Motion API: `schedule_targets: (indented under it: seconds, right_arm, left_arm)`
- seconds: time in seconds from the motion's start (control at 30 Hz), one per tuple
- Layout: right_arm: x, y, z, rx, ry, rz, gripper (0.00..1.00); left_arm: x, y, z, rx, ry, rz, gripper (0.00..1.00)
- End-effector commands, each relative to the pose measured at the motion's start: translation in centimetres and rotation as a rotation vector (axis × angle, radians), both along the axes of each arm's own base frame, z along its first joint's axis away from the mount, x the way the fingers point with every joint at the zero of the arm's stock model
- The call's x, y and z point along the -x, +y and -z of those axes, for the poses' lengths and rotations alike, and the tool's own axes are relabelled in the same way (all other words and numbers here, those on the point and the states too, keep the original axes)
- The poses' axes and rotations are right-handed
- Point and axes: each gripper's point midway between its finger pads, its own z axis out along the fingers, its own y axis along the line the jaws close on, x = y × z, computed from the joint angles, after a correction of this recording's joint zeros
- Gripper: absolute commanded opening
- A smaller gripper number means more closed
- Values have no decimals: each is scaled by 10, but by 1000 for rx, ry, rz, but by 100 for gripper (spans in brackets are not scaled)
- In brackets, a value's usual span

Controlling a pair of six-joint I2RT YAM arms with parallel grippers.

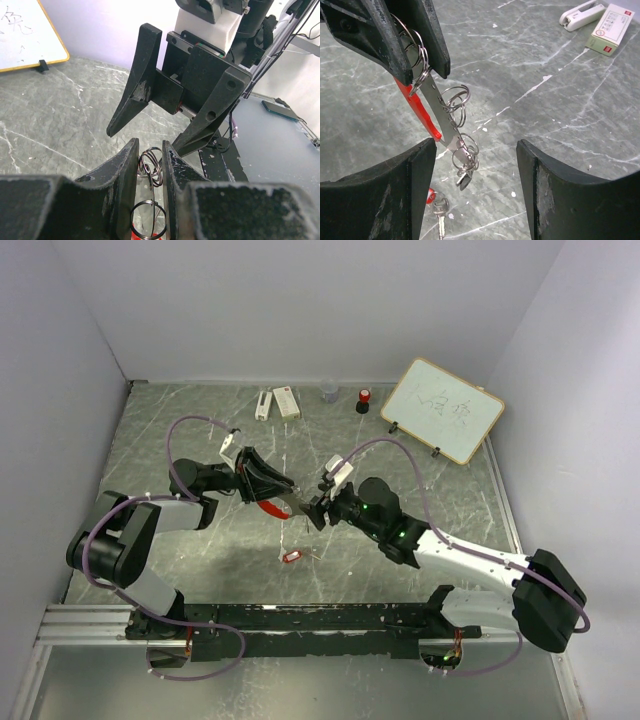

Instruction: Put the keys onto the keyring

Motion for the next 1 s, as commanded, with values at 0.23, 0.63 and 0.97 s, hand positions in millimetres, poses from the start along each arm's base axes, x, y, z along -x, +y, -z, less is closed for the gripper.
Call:
schedule_targets:
  seconds: [0.23, 0.63, 0.97]
  right_arm:
    - [1, 16, -3, -44, 7, -91, 66]
    - [1, 46, -18, -108, -59, -238, 66]
    - [1, 32, -29, -123, -102, -198, 0]
  left_arm:
    - [12, 3, -46, 122, -299, -4, 7]
    - [26, 2, -52, 132, -309, 19, 7]
    - [4, 17, -73, 205, -248, -125, 80]
